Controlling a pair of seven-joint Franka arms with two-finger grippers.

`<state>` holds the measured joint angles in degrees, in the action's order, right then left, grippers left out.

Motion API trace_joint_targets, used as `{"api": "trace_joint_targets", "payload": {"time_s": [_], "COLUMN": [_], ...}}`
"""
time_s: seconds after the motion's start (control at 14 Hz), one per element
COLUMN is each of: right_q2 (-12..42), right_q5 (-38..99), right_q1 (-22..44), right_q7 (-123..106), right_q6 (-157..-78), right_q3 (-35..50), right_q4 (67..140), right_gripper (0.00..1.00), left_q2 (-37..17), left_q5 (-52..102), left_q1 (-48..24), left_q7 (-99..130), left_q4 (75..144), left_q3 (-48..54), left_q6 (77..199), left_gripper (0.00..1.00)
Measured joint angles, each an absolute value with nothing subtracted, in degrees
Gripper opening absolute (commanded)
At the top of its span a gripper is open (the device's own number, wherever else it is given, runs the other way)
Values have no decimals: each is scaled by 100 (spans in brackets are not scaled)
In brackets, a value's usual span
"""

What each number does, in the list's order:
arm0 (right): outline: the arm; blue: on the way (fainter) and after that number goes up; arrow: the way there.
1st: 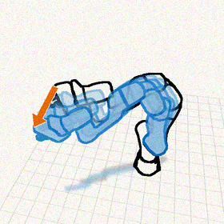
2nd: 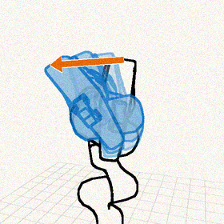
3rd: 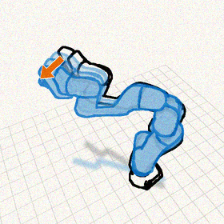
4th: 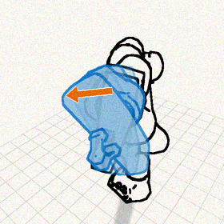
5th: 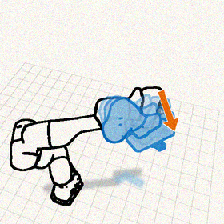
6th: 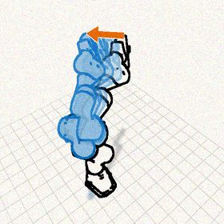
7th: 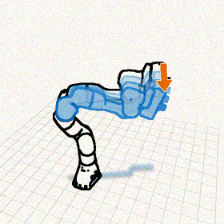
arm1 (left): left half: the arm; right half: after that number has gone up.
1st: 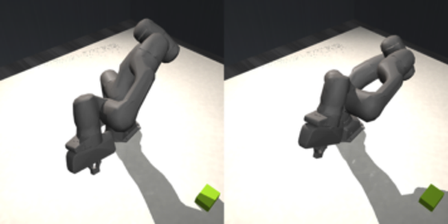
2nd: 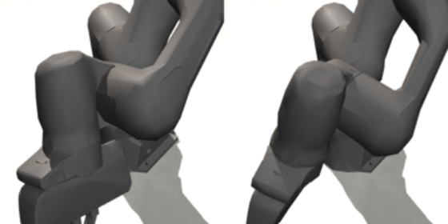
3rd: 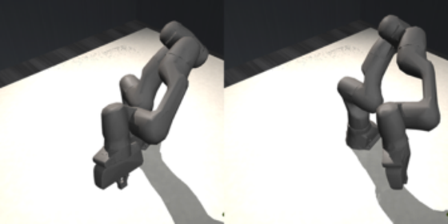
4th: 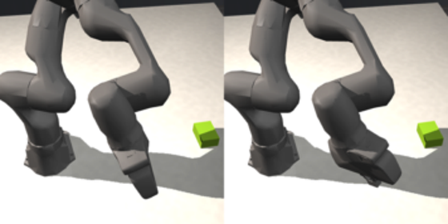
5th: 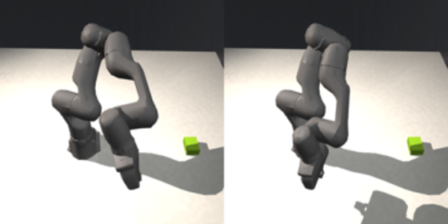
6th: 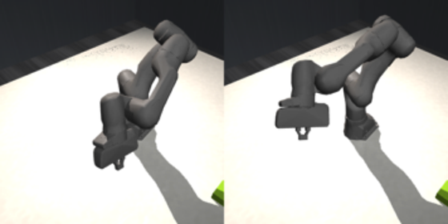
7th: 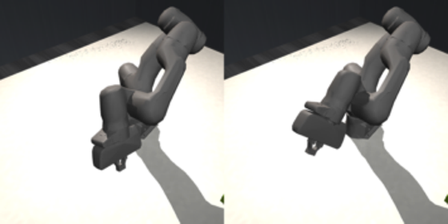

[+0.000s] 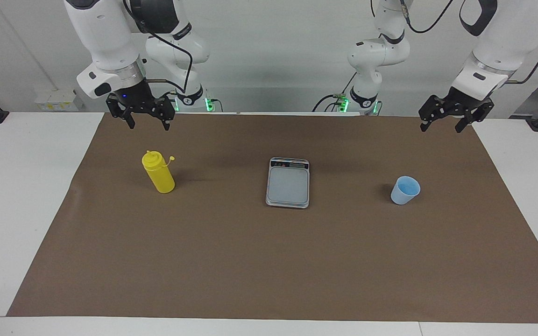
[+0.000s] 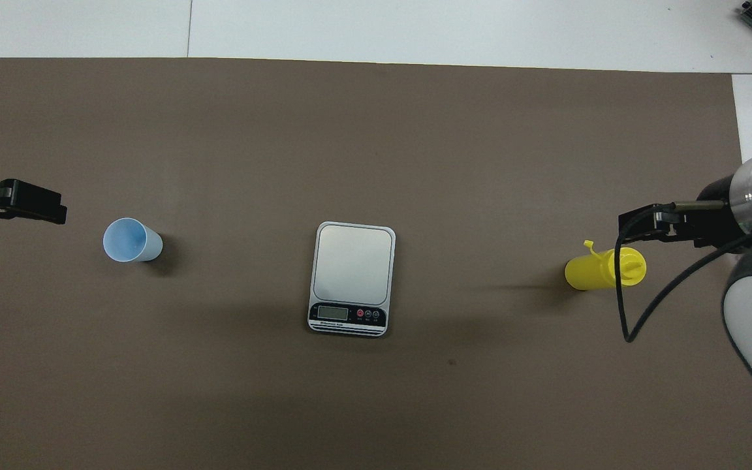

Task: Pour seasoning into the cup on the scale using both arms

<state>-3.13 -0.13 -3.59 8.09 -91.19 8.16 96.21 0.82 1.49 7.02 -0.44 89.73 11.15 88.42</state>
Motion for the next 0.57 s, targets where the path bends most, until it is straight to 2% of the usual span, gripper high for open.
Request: {"api": "trace_joint_targets", "payload": {"time_s": [0.57], "right_q2": [-314], "right_q5": [-13], "right_q1": [-392], "right_q7": [809], "right_q6": [-9119], "right_q3": [815], "right_q4": [9621], "right_gripper": [100], "left_q2": [82], "left_q5": [149], "left_q1": [702], "left_q7": [-47], "left_q4": [9032], "left_q3": [1112], "left_q6": [8857], "left_gripper": [100]}}
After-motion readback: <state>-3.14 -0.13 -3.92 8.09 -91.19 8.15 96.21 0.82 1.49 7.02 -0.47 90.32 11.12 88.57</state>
